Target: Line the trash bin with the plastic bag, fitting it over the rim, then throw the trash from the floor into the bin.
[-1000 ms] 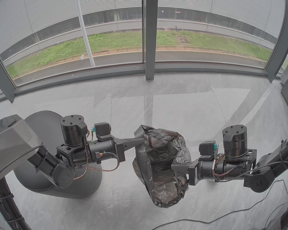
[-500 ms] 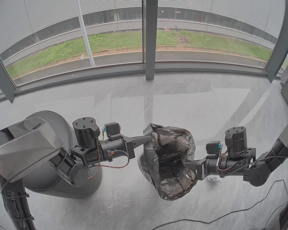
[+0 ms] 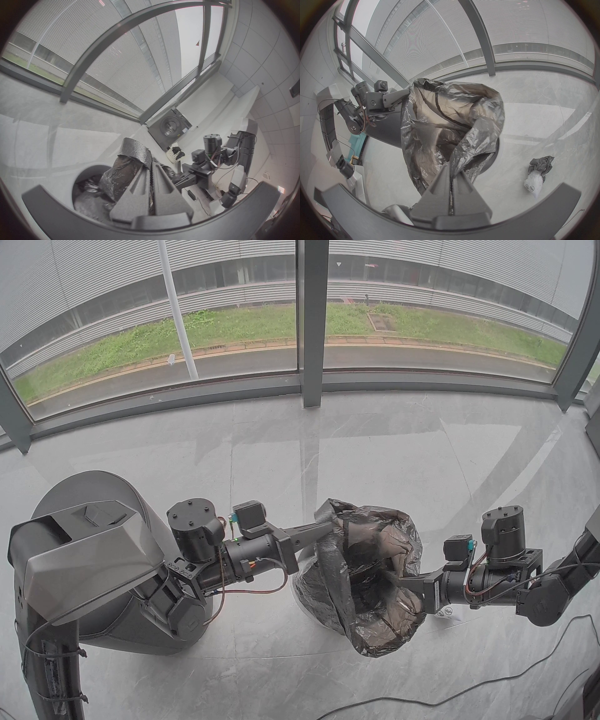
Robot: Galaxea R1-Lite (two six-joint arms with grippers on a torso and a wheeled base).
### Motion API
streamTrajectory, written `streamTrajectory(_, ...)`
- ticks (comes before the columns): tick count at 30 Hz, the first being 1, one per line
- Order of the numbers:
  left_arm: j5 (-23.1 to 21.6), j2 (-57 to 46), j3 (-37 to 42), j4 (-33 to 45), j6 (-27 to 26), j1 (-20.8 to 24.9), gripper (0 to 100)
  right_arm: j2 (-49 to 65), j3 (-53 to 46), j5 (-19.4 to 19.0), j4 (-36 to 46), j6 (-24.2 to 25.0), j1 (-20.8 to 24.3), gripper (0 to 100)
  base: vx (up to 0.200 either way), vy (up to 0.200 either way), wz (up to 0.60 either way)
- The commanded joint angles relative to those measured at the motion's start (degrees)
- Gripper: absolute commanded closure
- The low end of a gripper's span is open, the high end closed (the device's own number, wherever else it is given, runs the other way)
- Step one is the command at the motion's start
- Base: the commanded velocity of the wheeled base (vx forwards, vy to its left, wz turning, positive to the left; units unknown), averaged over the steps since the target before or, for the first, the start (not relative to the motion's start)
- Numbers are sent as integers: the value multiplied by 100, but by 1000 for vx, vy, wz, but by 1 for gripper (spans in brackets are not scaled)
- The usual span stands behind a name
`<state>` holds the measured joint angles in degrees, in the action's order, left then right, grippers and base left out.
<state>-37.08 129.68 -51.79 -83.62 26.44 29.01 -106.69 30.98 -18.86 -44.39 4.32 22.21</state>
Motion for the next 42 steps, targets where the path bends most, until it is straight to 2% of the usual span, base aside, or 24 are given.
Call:
streamTrajectory(1, 8, 365, 213, -146, -87, -476, 100, -361, 198, 5, -44, -159, -15, 100, 0, 0, 0)
streamTrajectory(5, -18, 716, 204, -463, -306, -678, 100, -651, 603, -13, -70, -265, 38, 100, 0, 0, 0)
streamTrajectory(12, -1, 778, 19, -471, -289, -537, 100, -757, 726, -13, -61, -273, 134, 100, 0, 0, 0)
streamTrajectory(18, 8, 778, -183, -436, -262, -212, 100, -932, 594, -13, -61, -388, -235, 100, 0, 0, 0)
streamTrajectory(20, 17, 883, -402, -410, -254, -159, 100, -1073, 699, -13, -61, -660, -498, 100, 0, 0, 0)
streamTrajectory(23, 17, 1024, -693, -304, -254, -150, 100, -1108, 778, -21, -61, -801, -727, 100, 0, 0, 0)
streamTrajectory(30, 17, 1244, -1334, 65, -262, -309, 100, -1029, 822, -118, -70, -792, -718, 100, 0, 0, 0)
streamTrajectory(35, 8, 1156, -1079, 82, -324, -476, 100, -1126, 884, -232, -70, -783, -481, 100, 0, 0, 0)
streamTrajectory(42, -53, 716, -244, 73, -368, -854, 100, -1627, 1174, -232, -70, -818, -349, 100, 0, 0, 0)
